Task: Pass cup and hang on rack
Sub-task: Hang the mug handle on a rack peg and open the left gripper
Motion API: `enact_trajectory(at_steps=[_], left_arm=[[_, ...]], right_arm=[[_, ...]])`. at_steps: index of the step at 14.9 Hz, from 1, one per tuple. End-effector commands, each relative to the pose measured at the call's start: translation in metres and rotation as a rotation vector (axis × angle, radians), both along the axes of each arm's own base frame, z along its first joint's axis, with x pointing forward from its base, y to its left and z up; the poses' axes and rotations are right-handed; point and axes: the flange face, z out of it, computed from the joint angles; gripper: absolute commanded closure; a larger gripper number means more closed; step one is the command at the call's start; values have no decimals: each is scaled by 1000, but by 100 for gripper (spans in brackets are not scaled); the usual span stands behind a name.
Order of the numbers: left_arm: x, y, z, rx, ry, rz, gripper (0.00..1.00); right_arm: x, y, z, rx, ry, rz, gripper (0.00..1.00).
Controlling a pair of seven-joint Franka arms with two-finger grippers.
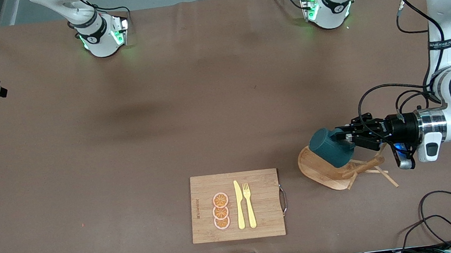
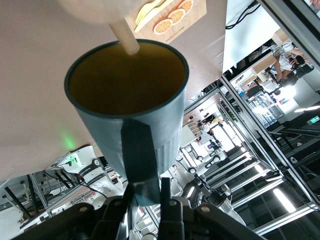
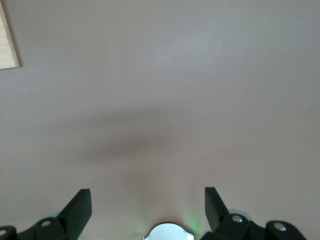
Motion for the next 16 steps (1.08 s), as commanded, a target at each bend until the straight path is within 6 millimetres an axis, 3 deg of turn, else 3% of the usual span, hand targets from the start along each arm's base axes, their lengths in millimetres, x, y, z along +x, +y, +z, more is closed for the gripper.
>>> enact_trajectory(at_steps=[1, 4, 7, 11, 13, 15, 16], left_arm=[[-1, 14, -4, -16, -30, -20, 100], [2, 32, -24, -32, -15, -19, 100], [5, 40, -31, -32, -11, -11, 97], [6, 59, -49, -44, 3, 18, 81], [7, 62, -48, -44, -23, 16, 68], [8, 63, -43, -43, -34, 16, 40], [10, 60, -35, -34, -38, 12, 12]], right_arm=[[-7, 1, 2, -9, -5, -5, 0], [-7, 3, 4, -10, -14, -2, 0], [-5, 3, 9, -9, -34, -5, 0], [-3, 4, 7, -2, -35, -5, 0], [-3, 4, 7, -2, -35, -6, 0], [-3, 4, 6, -1, -34, -5, 0], [-3, 4, 7, -2, -38, -5, 0]])
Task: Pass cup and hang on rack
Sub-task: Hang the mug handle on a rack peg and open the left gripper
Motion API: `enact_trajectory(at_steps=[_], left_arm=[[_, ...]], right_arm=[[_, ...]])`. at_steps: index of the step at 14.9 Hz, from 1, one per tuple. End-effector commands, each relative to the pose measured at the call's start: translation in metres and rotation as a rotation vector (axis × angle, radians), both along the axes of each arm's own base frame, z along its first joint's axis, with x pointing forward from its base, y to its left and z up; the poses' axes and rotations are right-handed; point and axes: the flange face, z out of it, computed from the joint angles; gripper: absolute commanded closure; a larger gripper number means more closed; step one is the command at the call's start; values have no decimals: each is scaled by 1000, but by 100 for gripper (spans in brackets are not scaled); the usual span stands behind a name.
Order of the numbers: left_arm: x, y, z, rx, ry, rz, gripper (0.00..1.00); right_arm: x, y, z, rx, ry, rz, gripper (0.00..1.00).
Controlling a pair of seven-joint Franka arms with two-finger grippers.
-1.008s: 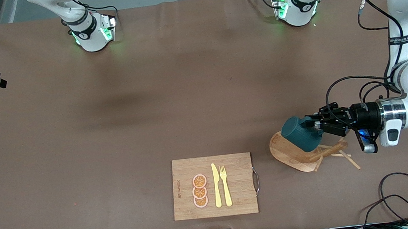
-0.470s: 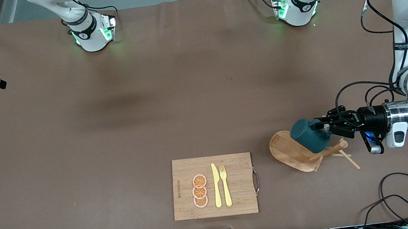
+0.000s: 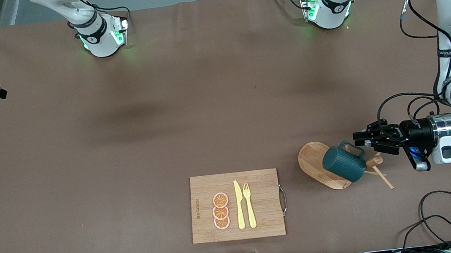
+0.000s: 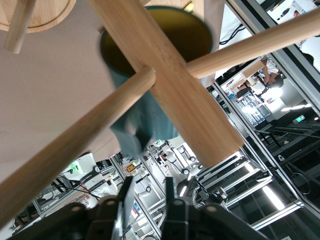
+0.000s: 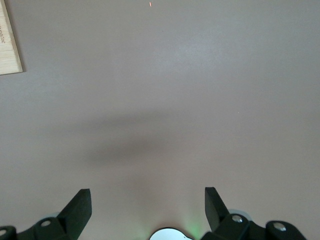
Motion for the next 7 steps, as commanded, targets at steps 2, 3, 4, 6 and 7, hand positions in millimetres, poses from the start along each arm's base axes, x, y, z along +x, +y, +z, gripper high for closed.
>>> enact_trajectory(at_steps=[2, 3, 4, 6, 7], left_arm=[[13, -1, 39, 38, -59, -25, 0], [15, 2, 58, 82, -51, -23, 0], [14, 3, 74, 122, -39, -23, 0], [5, 8, 111, 227, -78, -48, 0], [0, 10, 124, 287, -96, -68, 0]], right_arm=[[-1, 0, 10, -3, -57, -3, 0], [-5, 1, 16, -4, -66, -5, 0], [-3, 2, 19, -2, -78, -3, 0], [1, 12, 21, -4, -97, 15, 0], [1, 13, 20, -6, -98, 19, 0]])
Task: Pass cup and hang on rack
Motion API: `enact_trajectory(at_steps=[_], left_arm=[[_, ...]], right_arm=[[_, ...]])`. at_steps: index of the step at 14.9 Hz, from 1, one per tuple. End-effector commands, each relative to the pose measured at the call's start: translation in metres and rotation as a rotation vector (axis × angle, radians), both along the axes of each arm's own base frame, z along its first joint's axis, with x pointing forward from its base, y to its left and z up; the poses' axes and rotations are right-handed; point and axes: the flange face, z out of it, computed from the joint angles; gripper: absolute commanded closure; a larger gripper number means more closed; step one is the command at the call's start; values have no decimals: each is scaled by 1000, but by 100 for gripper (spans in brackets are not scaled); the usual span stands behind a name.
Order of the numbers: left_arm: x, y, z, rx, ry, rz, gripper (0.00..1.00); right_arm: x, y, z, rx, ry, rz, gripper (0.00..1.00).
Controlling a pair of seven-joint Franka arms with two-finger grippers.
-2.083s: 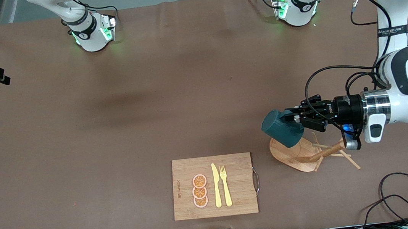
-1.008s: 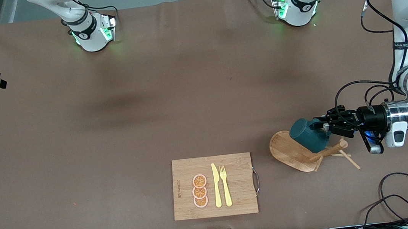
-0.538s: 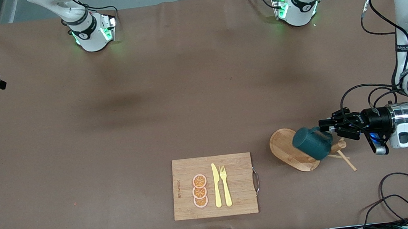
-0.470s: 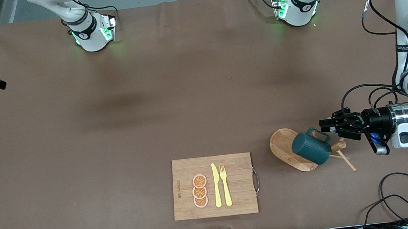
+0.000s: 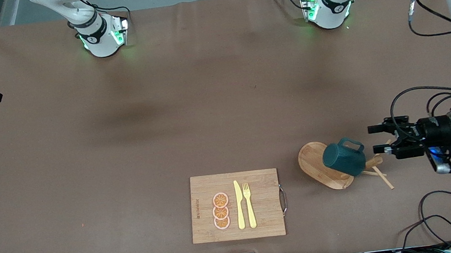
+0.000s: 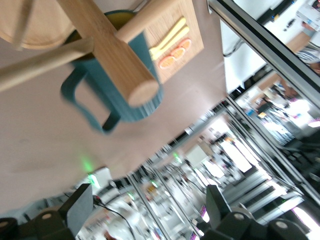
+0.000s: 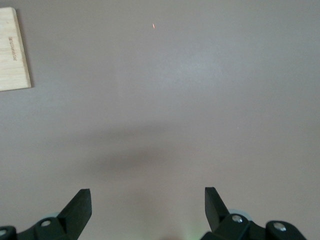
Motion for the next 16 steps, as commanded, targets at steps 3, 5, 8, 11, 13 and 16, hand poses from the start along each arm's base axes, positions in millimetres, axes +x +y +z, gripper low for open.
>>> enact_trajectory(at_steps=[3, 5, 8, 11, 13, 16], left_arm=[[-31, 12, 77, 266, -79, -78, 0], [-46, 11, 106, 408, -135, -135, 0], [-66, -10, 142, 610, -255, -299, 0], [-87, -30, 178, 779, -378, -459, 0], [-96, -35, 192, 869, -471, -608, 0], [-110, -33, 210, 903, -533, -680, 0]], right_arm=[[-7, 8, 1, 3, 10, 7, 0], [-7, 8, 1, 3, 11, 9, 0], [-7, 8, 0, 3, 13, 7, 0], [-7, 8, -2, 4, 21, 9, 0], [-8, 8, -4, 5, 33, 7, 0], [-9, 8, -5, 5, 39, 11, 0]])
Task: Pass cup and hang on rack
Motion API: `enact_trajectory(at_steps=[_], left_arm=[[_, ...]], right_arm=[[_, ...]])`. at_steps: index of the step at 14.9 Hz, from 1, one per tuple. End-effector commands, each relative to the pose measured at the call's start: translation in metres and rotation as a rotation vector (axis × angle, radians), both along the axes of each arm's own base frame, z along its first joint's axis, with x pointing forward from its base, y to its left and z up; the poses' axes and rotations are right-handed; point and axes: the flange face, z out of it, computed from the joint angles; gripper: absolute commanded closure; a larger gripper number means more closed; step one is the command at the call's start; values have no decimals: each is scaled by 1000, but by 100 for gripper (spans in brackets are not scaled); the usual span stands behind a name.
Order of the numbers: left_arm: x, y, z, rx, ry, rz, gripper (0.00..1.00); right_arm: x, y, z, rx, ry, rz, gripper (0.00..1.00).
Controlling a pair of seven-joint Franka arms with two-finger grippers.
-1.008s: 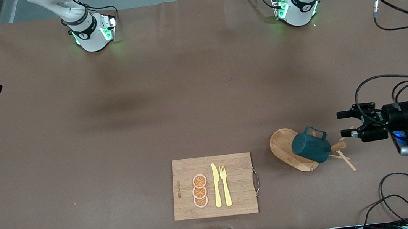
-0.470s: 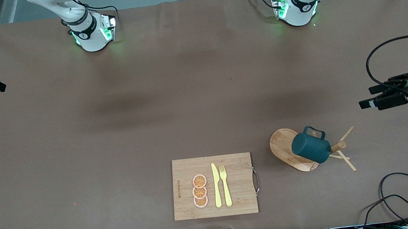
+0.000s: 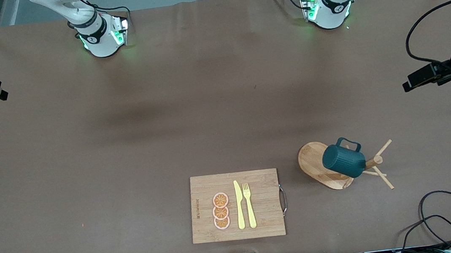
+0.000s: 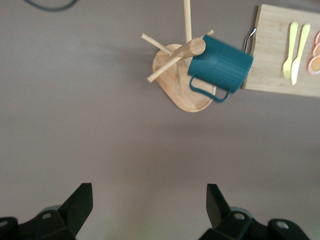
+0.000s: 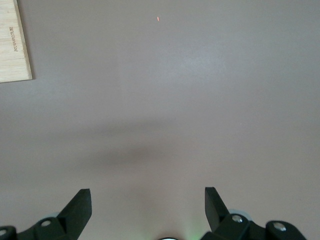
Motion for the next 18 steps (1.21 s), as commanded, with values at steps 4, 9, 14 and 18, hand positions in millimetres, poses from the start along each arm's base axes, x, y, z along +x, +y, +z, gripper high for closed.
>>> enact_trajectory(at_steps=[4, 9, 14, 18], left_arm=[[-38, -15, 3, 62, -57, -74, 0], [-35, -21, -4, 107, -83, -91, 0], [-36, -37, 13, 108, -106, -96, 0], [-33, -35, 20, 104, -77, -95, 0]], right_arm=[[-11, -5, 1, 2, 37, -10, 0], [-14, -11, 8, -2, 38, 40, 0], [-19, -13, 7, 0, 75, 30, 0], [-18, -11, 8, -1, 70, 31, 0]])
